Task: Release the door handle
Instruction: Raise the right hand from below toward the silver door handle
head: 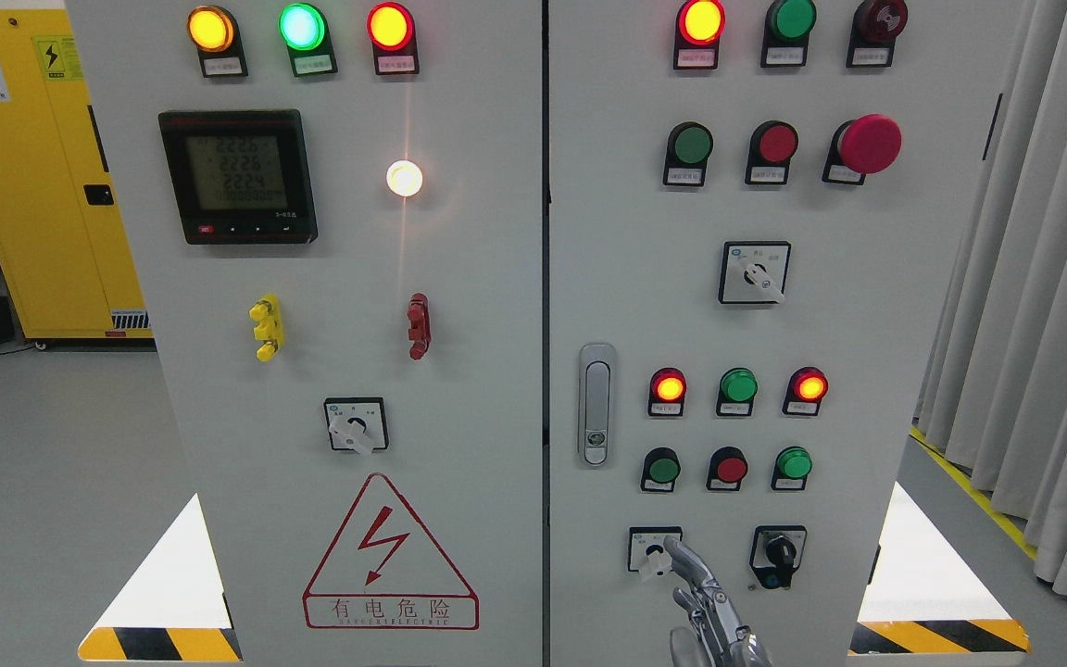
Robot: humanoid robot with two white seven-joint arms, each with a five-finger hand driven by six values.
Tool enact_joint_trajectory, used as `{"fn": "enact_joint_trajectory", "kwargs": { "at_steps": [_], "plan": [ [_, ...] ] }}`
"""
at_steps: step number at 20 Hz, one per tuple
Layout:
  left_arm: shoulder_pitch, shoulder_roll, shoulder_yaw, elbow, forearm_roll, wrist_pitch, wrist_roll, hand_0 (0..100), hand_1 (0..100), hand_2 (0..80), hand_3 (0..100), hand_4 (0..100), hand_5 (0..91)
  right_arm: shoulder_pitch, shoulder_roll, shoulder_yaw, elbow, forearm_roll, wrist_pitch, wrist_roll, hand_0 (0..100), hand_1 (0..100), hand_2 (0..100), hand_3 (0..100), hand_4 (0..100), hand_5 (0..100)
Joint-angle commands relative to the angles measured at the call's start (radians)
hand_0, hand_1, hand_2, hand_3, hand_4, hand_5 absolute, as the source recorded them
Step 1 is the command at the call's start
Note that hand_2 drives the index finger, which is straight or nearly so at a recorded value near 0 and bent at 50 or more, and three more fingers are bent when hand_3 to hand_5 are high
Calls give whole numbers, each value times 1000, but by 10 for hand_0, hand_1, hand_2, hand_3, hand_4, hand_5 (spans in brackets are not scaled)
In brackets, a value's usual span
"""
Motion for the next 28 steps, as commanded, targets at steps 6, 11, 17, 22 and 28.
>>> {"fn": "enact_joint_trajectory", "kwargs": {
  "at_steps": [6,11,17,22,28],
  "plan": [
    [0,0,0,0,0,-1,0,120,556,0,0,0,0,-1,-1,1,-1,0,1,2,582,122,0,0,0,0],
    [0,0,0,0,0,0,0,120,556,0,0,0,0,-1,-1,1,-1,3,1,2,581,123,0,0,0,0],
    [0,0,-1,0,0,0,0,120,556,0,0,0,0,-15,-1,0,1,190,28,2,465,343,0,503,532,439],
    [0,0,0,0,0,0,0,120,556,0,0,0,0,-36,1,19,1,404,47,-4,587,435,0,869,922,922],
    [0,0,0,0,0,0,0,120,556,0,0,0,0,-73,2,50,13,709,42,-59,633,430,0,1000,1000,1000]
  ]
}}
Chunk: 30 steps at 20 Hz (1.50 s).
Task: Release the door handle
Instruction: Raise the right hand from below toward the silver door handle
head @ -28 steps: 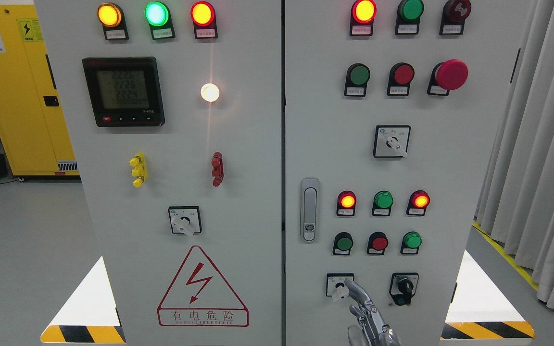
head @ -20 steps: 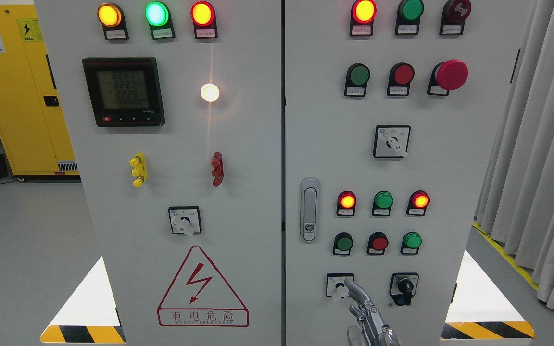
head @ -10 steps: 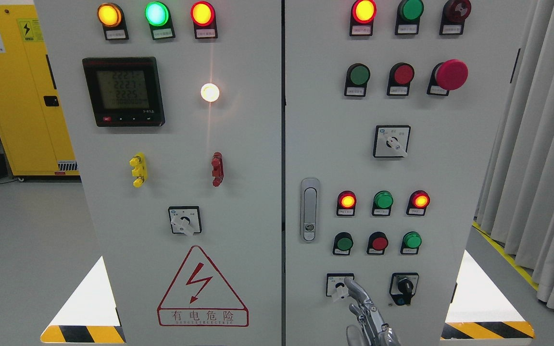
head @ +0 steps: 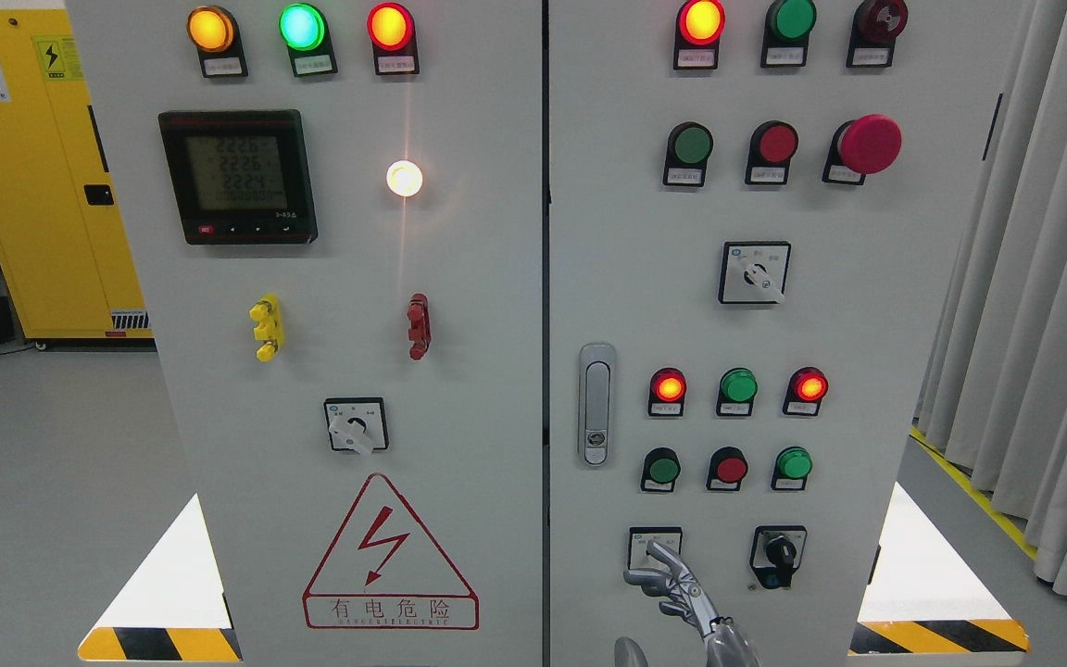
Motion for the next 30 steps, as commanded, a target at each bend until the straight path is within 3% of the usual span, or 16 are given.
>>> {"fn": "enact_joint_trajectory", "kwargs": {
  "at_steps": [1,3,8,12,20,25,30],
  "plan": [
    [0,0,0,0,0,-2,0,120,556,0,0,0,0,-38,2,42,22,290,1,-52,635,426,0,1000,1000,1000],
    [0,0,0,0,0,-2,0,120,556,0,0,0,0,-76,4,59,45,360,7,-89,634,423,0,1000,1000,1000],
    [0,0,0,0,0,-2,0,120,556,0,0,0,0,-116,5,76,79,549,7,-119,608,408,16,1000,1000,1000],
    [0,0,0,0,0,0,0,120,556,0,0,0,0,-151,5,90,115,701,7,-172,585,397,23,1000,1000,1000],
    [0,0,0,0,0,0,0,120,556,0,0,0,0,-236,7,108,191,905,68,-205,544,393,20,1000,1000,1000],
    [0,0,0,0,0,0,0,120,556,0,0,0,0,-279,8,136,249,918,123,-205,535,392,10,1000,1000,1000],
    [0,0,0,0,0,0,0,120,556,0,0,0,0,-294,8,137,270,918,126,-205,541,391,7,1000,1000,1000]
  ]
}}
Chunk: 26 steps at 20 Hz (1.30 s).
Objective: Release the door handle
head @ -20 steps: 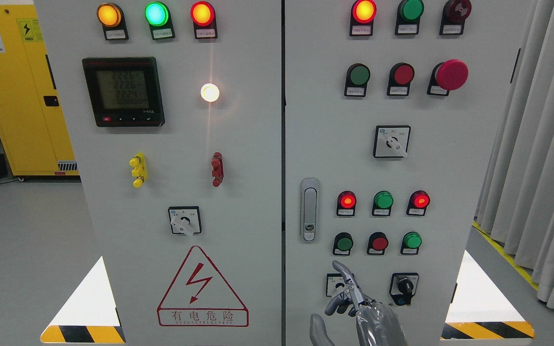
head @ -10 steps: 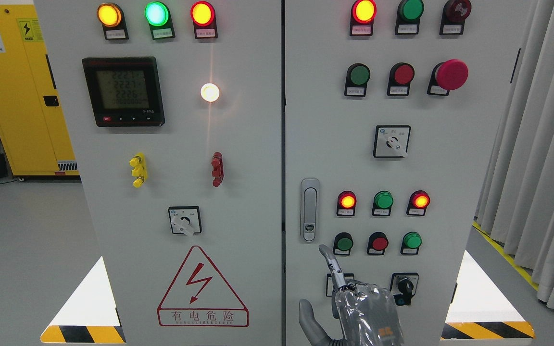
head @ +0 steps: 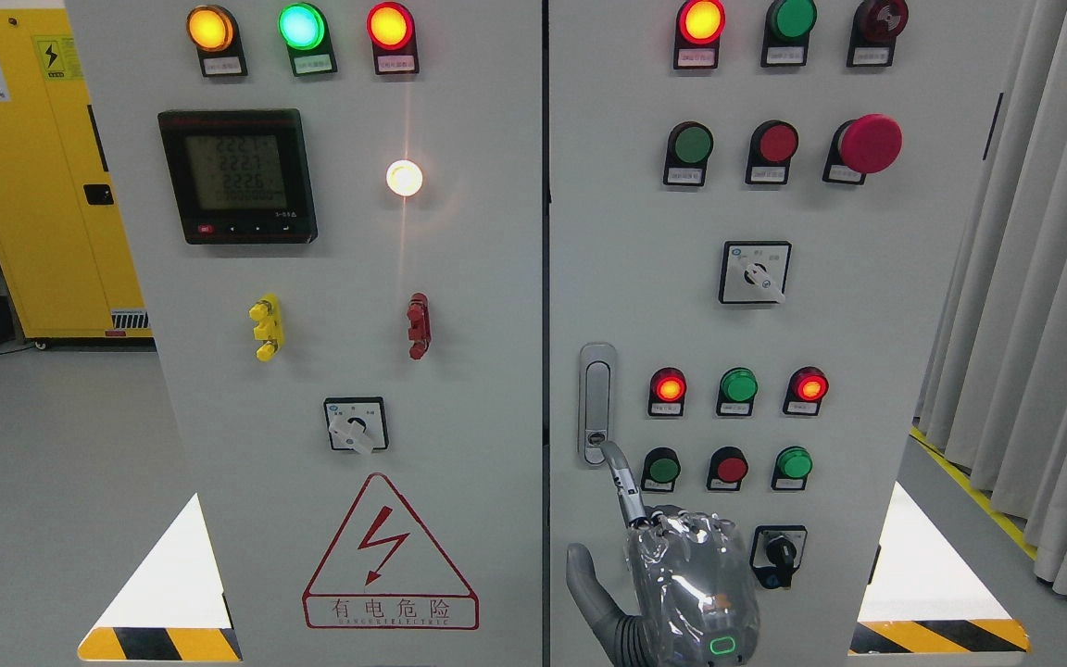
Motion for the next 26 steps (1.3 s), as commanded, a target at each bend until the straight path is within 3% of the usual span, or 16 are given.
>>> {"fn": "enact_joint_trajectory", "kwargs": {
  "at_steps": [1,5,26],
  "plan": [
    [0,0,0,0,0,1,0,120,556,0,0,0,0,-31,1,30,82,26,10,1,542,391,7,1000,1000,1000],
    [0,0,0,0,0,1,0,120,556,0,0,0,0,-31,1,36,84,25,44,5,548,390,7,1000,1000,1000],
    [0,0,0,0,0,1,0,120,556,0,0,0,0,-69,2,27,121,25,83,5,589,387,21,1000,1000,1000]
  ]
}}
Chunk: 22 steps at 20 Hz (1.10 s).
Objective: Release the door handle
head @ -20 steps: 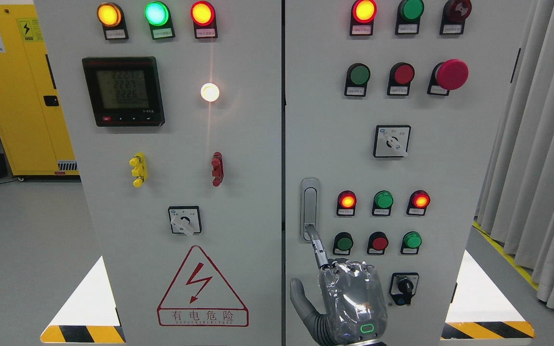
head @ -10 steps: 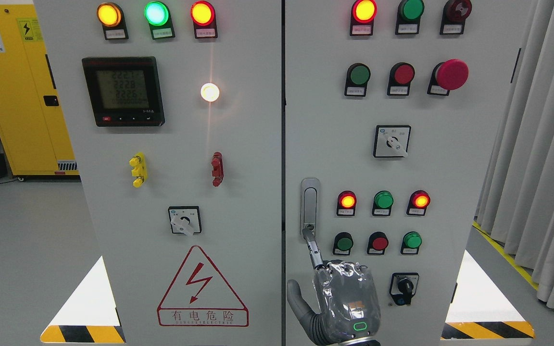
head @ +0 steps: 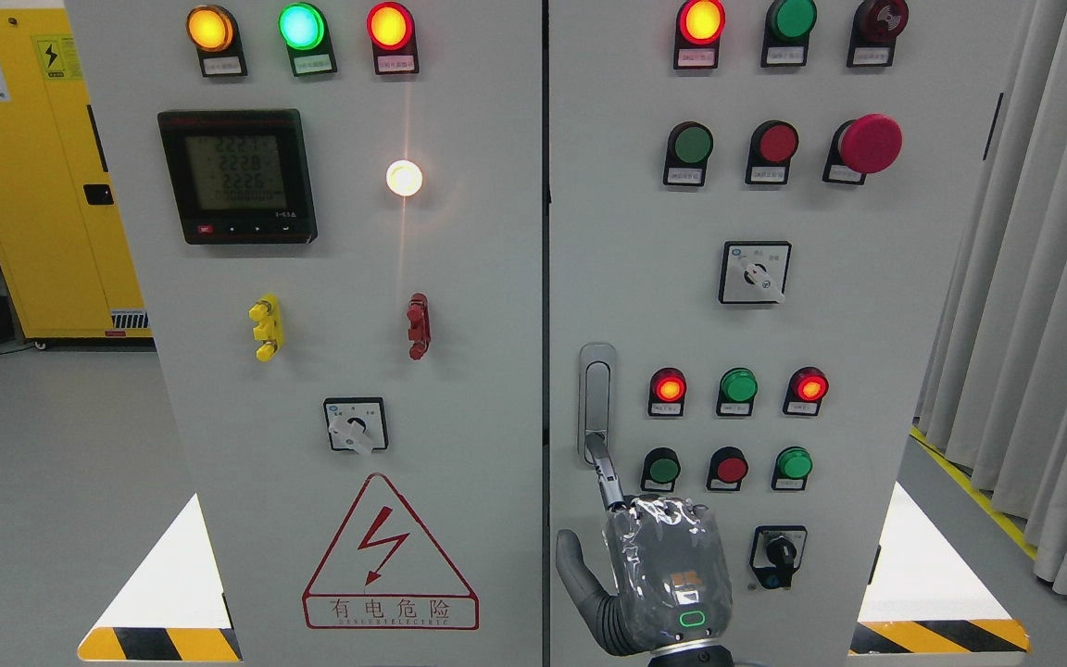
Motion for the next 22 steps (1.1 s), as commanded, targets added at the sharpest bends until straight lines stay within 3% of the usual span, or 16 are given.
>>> {"fn": "enact_joint_trajectory", "kwargs": {
  "at_steps": [1,19,22],
  "plan": [
    [0,0,0,0,0,-1,0,120,556,0,0,0,0,-7,2,1,24,-1,3,1,589,387,21,1000,1000,1000],
    [0,0,0,0,0,1,0,120,556,0,0,0,0,-13,0,-3,27,-4,26,8,607,389,38,1000,1000,1000],
    [0,0,-1,0,0,1,0,120,556,0,0,0,0,-13,0,-3,27,-5,26,25,609,389,41,1000,1000,1000]
  ]
}}
